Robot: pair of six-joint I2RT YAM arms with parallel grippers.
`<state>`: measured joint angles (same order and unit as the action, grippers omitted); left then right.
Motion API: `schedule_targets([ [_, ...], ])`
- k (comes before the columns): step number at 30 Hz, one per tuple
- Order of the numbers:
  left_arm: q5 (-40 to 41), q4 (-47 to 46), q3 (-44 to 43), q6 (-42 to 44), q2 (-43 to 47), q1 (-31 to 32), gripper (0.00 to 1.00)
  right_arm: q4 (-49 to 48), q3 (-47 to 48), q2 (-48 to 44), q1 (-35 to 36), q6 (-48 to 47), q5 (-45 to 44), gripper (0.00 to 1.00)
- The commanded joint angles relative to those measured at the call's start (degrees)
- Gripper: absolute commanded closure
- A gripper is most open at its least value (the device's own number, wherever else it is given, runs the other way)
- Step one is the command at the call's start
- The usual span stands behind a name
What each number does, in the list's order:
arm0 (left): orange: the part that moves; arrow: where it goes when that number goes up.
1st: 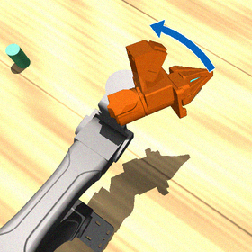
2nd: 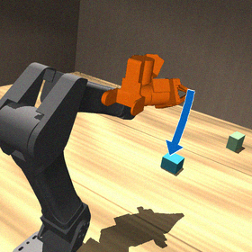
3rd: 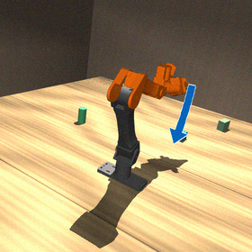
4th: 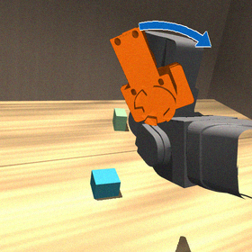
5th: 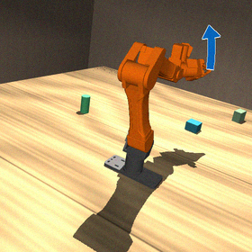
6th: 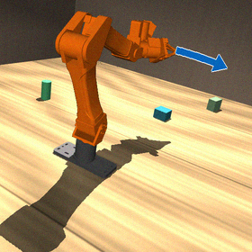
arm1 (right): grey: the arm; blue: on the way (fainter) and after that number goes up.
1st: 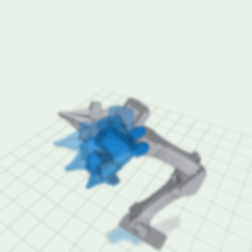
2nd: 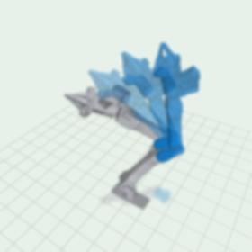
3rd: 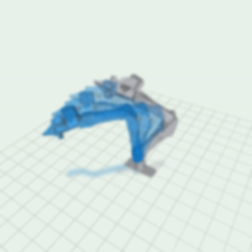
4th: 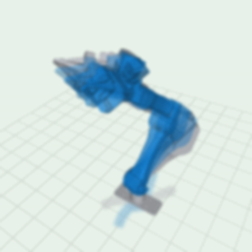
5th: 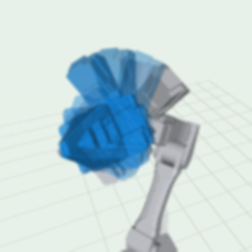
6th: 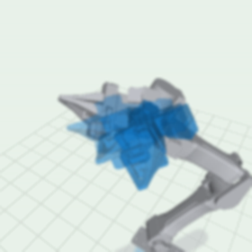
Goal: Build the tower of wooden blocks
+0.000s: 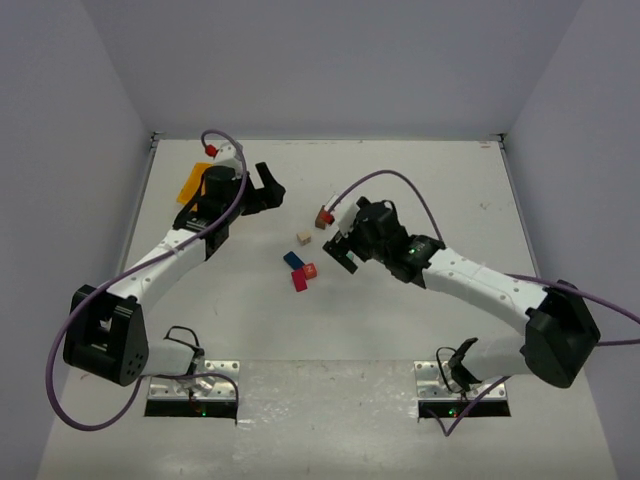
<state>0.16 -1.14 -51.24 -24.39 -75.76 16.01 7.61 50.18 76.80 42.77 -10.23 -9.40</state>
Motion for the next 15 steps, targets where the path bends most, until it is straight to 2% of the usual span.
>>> schedule_targets([
  [1, 1.7, -3.3, 1.1, -1.3, 2.0, -0.7, 0.00, -4.0, -1.4, 3.6, 5.7, 6.0, -20.3, 0.01],
  [6, 0.1, -3.5, 1.2, -1.5, 1.3, -0.8, 0.00, -3.5, -1.9, 9.5, 6.4, 11.8, -20.3, 0.01],
  [15, -0.8, -3.6, 1.5, -1.5, 1.4, -0.7, 0.00, -9.1, -2.5, 13.6, 6.3, 11.4, -16.5, 0.01],
])
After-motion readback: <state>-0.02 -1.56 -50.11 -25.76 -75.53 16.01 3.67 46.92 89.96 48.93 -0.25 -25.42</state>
